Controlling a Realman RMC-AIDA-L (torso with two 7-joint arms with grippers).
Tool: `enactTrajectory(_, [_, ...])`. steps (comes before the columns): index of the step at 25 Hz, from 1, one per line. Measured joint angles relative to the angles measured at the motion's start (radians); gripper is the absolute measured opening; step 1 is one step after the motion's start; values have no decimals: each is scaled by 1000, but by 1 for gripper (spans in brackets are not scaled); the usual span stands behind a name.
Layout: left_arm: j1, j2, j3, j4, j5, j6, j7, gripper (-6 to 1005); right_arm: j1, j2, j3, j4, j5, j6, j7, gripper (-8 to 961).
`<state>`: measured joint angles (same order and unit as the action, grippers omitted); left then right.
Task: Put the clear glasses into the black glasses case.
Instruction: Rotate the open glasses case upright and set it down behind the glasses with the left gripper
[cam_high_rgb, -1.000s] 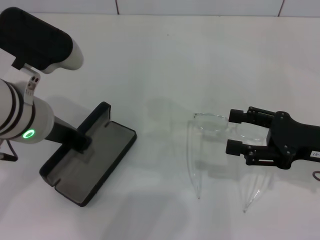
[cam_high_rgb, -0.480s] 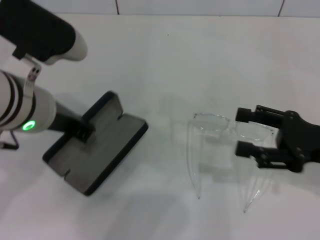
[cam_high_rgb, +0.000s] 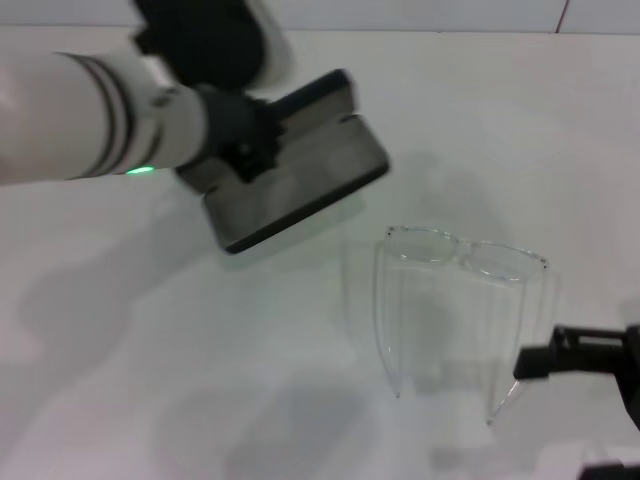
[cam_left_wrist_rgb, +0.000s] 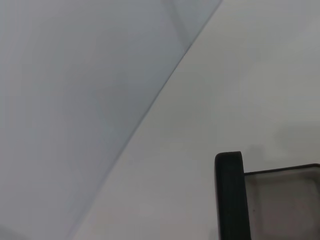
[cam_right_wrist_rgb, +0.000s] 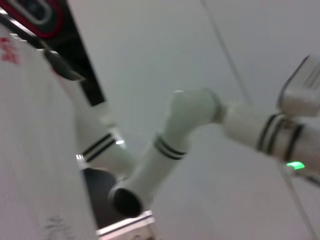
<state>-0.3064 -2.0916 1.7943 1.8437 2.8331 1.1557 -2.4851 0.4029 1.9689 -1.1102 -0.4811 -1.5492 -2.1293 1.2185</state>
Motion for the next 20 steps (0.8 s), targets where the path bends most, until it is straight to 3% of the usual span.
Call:
enactTrajectory(8, [-22, -4, 174, -202, 0, -389, 356, 226, -27, 0, 4, 28, -10, -13, 1, 838])
enactTrajectory(14, [-78, -4, 248, -343, 0, -527, 396, 237, -55, 1, 36, 30, -9, -9, 2, 838])
enactTrajectory(20, [-120, -9, 256, -456, 0, -572, 390, 249, -60, 1, 47, 31, -8, -6, 2, 838])
